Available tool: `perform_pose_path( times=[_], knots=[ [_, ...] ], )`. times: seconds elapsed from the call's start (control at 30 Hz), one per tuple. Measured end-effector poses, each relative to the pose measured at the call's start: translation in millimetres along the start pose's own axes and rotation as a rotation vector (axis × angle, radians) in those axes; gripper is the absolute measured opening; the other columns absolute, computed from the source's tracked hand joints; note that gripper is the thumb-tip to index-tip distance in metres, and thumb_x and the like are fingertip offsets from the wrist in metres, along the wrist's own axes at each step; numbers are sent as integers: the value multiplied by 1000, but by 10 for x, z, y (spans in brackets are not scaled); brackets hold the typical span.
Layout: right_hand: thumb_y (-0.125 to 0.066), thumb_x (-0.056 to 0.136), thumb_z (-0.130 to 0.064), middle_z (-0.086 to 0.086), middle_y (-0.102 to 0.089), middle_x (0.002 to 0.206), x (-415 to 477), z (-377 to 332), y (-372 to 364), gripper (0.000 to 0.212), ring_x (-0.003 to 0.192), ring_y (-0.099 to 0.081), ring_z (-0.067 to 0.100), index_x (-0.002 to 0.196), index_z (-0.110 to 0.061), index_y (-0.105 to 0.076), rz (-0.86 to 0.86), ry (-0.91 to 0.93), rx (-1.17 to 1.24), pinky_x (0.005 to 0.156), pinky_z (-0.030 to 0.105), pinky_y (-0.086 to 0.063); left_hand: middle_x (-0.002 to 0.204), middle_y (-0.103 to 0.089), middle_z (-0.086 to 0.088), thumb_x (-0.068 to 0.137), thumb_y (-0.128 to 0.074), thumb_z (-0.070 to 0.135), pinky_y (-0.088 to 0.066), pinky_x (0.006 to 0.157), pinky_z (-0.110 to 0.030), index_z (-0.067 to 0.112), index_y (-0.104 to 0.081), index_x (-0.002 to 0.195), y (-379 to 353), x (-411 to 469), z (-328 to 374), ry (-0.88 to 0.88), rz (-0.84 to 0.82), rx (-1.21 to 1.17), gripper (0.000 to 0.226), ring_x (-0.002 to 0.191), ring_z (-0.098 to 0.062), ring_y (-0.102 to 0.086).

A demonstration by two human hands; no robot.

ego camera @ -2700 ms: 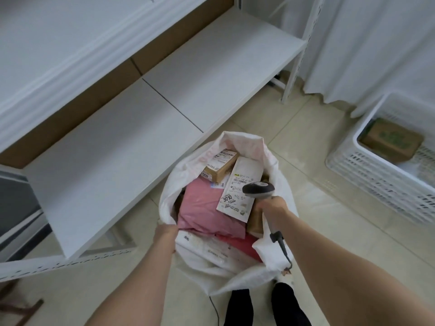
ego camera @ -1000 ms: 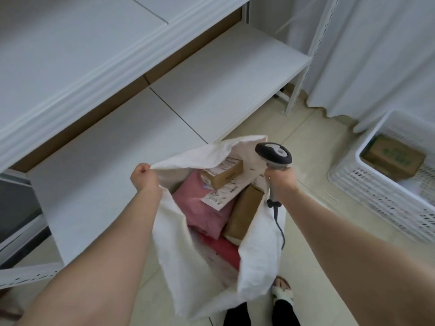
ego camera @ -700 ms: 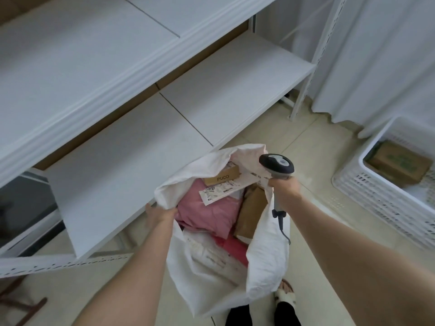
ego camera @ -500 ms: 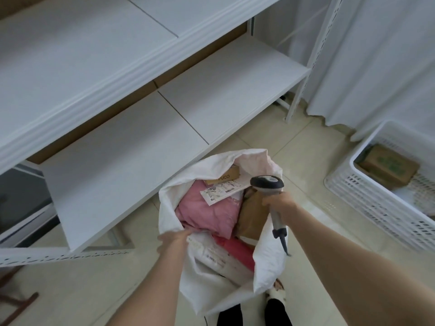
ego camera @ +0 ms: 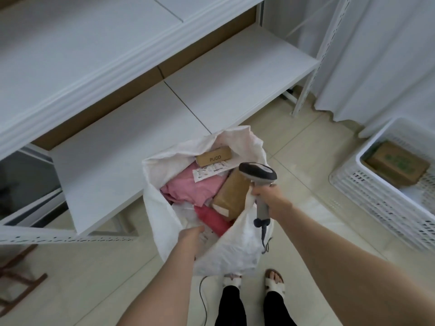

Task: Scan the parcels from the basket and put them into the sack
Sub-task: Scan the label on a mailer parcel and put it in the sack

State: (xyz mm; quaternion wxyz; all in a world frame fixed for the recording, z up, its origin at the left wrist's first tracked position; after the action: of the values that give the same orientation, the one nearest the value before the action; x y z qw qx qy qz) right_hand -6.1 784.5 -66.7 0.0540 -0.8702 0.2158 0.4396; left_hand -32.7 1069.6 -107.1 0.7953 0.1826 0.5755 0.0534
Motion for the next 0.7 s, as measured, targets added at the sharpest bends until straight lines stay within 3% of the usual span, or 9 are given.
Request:
perform_pose_path(
  times=[0.07, 0.13, 0.23, 0.3, 0.37, 0.43, 0.53, 0.63, 0.7],
  knots=[
    [-62, 80, 5, 13, -58, 84, -71, -224, -46, 11, 78, -56, 25, 82, -6, -59, -25, 58, 139, 75, 40, -52, 110, -65, -19, 79, -75, 24, -51, 92, -41, -2, -60, 119, -93, -67, 188, -83, -74, 95, 50, 101, -31, -63],
    [-63, 81, 4, 12, -58, 85, -100, -331, -71, 10, 76, -55, 23, 87, -5, -61, -11, 74, 163, 70, 37, -50, 110, -68, -12, 73, -78, 45, -51, 95, -40, 7, -63, 116, -215, -158, 308, -149, -180, 296, 59, 102, -27, -64],
    [-61, 82, 3, 12, -56, 85, -109, -332, -97, 11, 73, -54, 22, 90, -4, -58, 23, 38, 132, 69, 36, -49, 112, -69, -3, 67, -69, 65, -51, 95, -37, 20, -63, 118, -478, -344, 250, -130, -480, 412, 68, 106, -22, -63],
    [-61, 82, 2, 12, -54, 84, -113, -274, -122, 10, 74, -54, 23, 84, -5, -55, 28, -4, 153, 70, 37, -49, 122, -63, 0, 73, -72, 57, -47, 100, -37, 24, -56, 128, -615, -393, 178, -222, -566, 664, 65, 114, -21, -59],
    [-62, 81, 0, 11, -53, 83, -137, -234, -143, 12, 76, -54, 23, 81, -8, -53, 36, -36, 144, 72, 37, -50, 126, -59, -1, 75, -76, 39, -45, 100, -34, 20, -53, 129, -654, -371, 265, -404, -458, 949, 62, 114, -20, -56],
    [-62, 80, 0, 11, -53, 85, -168, -271, -105, 16, 78, -53, 22, 82, -12, -51, 52, -36, 102, 68, 33, -49, 121, -62, -3, 79, -73, 29, -48, 89, -28, 14, -58, 122, -674, -428, 457, -477, -398, 940, 48, 105, -19, -59],
    [-60, 80, 1, 12, -53, 90, -229, -410, -80, 16, 74, -51, 19, 92, -7, -53, 12, -11, 17, 56, 30, -43, 102, -68, 1, 79, -74, 26, -45, 68, -19, 15, -66, 105, -742, -599, 704, -472, -501, 886, 29, 91, -14, -62],
    [-60, 80, 1, 14, -54, 96, -290, -567, -107, 23, 78, -51, 19, 102, -4, -54, -17, 30, -28, 58, 28, -43, 84, -68, -1, 77, -75, 22, -50, 64, -18, 0, -57, 116, -772, -751, 804, -438, -548, 936, 48, 74, -8, -62],
    [-63, 81, -2, 13, -54, 96, -322, -593, -98, 18, 82, -51, 20, 92, -10, -51, -2, 32, -33, 60, 27, -44, 61, -63, 0, 78, -74, 18, -49, 51, -18, 3, -58, 112, -805, -761, 736, -396, -588, 940, 41, 54, -1, -57]
  ],
)
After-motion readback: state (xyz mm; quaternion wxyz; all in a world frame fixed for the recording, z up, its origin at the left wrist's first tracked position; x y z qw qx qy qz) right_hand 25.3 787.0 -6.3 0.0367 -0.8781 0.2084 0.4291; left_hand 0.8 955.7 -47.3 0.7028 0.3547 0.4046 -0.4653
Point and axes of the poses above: each hand's wrist, its own x-axis towards the middle knuckle, its own y-axis out of the back of the hand, z = x × y, the point moved 9 cm from there along x, towards the middle knuckle
